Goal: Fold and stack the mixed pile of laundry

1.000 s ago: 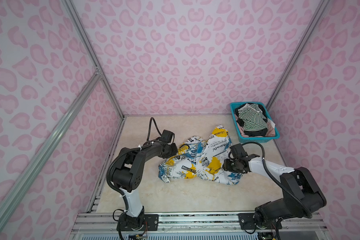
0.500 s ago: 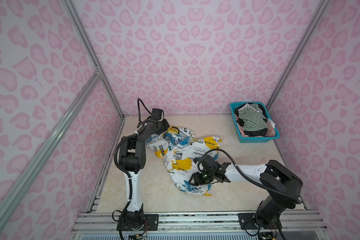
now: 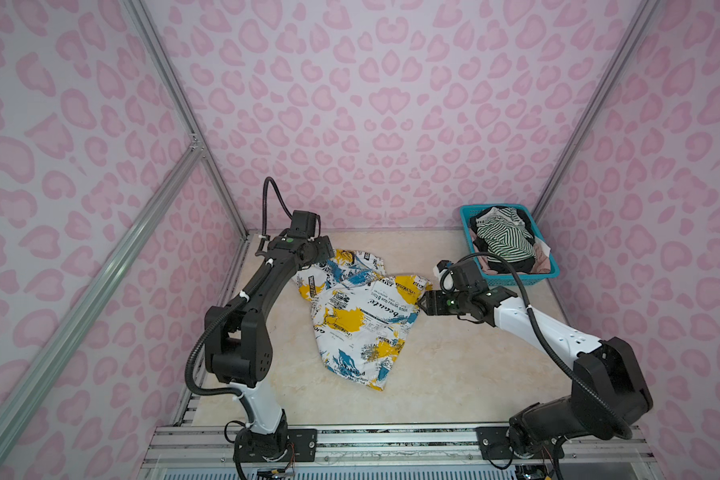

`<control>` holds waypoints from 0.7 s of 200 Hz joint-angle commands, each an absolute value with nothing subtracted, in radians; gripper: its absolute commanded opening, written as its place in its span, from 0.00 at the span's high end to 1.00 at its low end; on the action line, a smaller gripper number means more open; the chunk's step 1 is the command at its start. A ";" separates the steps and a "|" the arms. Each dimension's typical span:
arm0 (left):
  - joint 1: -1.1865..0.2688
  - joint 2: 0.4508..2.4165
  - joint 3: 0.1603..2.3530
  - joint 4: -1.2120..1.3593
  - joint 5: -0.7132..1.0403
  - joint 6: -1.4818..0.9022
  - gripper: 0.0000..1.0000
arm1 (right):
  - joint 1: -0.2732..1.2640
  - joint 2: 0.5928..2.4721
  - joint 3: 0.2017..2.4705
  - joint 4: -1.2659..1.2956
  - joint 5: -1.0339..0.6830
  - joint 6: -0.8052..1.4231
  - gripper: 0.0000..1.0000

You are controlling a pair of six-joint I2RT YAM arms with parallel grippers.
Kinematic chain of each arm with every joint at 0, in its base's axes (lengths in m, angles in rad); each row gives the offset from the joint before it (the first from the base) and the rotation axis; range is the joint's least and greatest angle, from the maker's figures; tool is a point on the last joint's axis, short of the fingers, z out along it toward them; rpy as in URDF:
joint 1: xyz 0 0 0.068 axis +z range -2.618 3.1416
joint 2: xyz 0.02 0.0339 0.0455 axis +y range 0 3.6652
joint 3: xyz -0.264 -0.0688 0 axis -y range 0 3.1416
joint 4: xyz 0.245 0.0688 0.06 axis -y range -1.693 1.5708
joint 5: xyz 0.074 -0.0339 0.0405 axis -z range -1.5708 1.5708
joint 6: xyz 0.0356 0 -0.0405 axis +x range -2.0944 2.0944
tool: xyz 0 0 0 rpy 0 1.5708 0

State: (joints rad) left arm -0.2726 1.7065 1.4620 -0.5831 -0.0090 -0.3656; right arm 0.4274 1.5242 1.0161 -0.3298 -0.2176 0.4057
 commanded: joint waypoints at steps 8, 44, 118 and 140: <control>-0.413 1.552 1.249 -0.596 0.045 -0.356 0.21 | 0.337 1.653 1.088 -0.308 -0.337 0.358 0.26; -0.621 1.409 1.008 -0.552 0.096 -0.438 0.23 | 0.317 1.784 1.199 -0.292 -0.418 0.357 0.25; -0.968 1.437 0.857 -0.507 0.024 -0.507 0.27 | 0.314 1.816 1.237 -0.327 -0.389 0.344 0.30; -1.028 1.506 0.869 -0.512 0.008 -0.516 0.29 | 0.314 1.806 1.237 -0.347 -0.367 0.332 0.31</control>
State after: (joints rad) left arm -0.9798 1.4487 0.8635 -0.5343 0.0498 -0.4969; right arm 0.3141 1.8111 1.2366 -0.3126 -0.3813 0.3542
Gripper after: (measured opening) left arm 0.717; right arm 0.696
